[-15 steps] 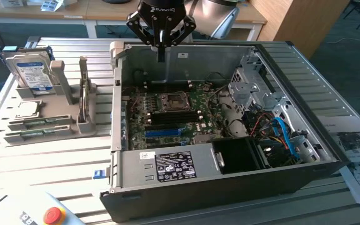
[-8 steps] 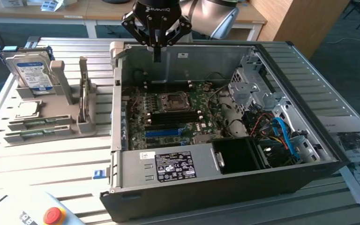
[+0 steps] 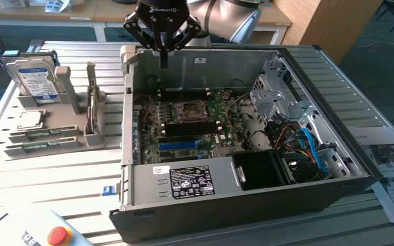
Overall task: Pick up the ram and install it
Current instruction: 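Reach for the ram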
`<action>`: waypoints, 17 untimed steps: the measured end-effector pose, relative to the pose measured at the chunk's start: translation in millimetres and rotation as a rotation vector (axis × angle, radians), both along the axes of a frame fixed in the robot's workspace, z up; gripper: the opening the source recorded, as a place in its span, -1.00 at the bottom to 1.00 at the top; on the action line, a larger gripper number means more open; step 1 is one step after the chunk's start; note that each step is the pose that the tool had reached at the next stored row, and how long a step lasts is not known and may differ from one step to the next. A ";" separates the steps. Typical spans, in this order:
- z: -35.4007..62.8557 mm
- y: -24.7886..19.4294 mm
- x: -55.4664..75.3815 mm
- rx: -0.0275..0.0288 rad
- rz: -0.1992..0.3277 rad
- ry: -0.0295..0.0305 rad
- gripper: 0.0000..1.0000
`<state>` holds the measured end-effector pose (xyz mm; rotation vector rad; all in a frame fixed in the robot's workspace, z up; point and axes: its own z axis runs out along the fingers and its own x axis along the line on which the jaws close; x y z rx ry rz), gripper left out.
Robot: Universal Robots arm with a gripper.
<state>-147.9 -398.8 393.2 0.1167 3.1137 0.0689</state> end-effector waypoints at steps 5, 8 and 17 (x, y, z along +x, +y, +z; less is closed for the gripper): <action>0.0 0.0 -14.0 -0.0001 0.000 0.0000 -0.80; 0.0 0.0 -22.9 -0.0001 0.000 0.0000 -0.80; 0.0 0.2 -51.0 -0.0001 0.000 0.0000 -0.80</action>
